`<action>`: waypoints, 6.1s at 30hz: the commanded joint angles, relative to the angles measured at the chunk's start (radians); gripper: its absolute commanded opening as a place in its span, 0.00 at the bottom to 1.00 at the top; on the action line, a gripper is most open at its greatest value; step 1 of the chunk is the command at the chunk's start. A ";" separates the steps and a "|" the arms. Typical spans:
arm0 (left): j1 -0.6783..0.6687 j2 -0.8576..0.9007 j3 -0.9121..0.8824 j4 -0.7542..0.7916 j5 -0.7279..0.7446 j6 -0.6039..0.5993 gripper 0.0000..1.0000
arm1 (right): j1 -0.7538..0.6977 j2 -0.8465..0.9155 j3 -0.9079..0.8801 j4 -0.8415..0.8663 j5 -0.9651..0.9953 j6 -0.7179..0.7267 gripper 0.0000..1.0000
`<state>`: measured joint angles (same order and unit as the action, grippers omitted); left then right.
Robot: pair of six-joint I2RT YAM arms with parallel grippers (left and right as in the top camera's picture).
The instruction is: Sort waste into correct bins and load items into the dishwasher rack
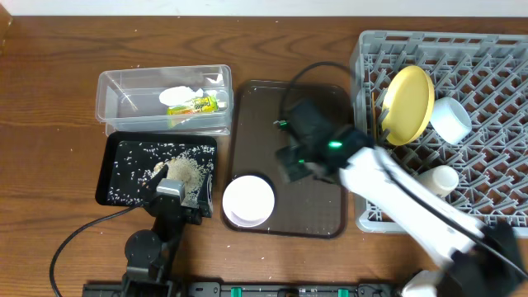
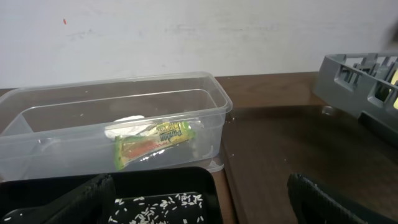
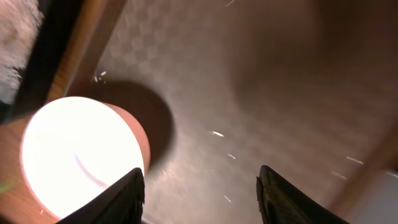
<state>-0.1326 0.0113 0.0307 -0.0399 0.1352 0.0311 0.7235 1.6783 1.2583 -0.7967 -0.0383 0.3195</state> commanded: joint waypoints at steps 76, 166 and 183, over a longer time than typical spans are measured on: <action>0.004 -0.005 -0.027 -0.015 0.011 0.013 0.91 | -1.033 0.085 -0.004 0.499 1.268 -0.568 0.01; 0.004 -0.005 -0.027 -0.015 0.011 0.013 0.91 | -0.272 -0.834 -0.029 0.011 -0.168 -0.695 0.99; 0.004 -0.005 -0.027 -0.015 0.011 0.013 0.91 | -0.640 -1.366 -0.612 0.167 -0.315 -0.683 0.99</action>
<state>-0.1326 0.0113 0.0303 -0.0399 0.1352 0.0311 0.1215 0.3817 0.7448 -0.6689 -0.2970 -0.3595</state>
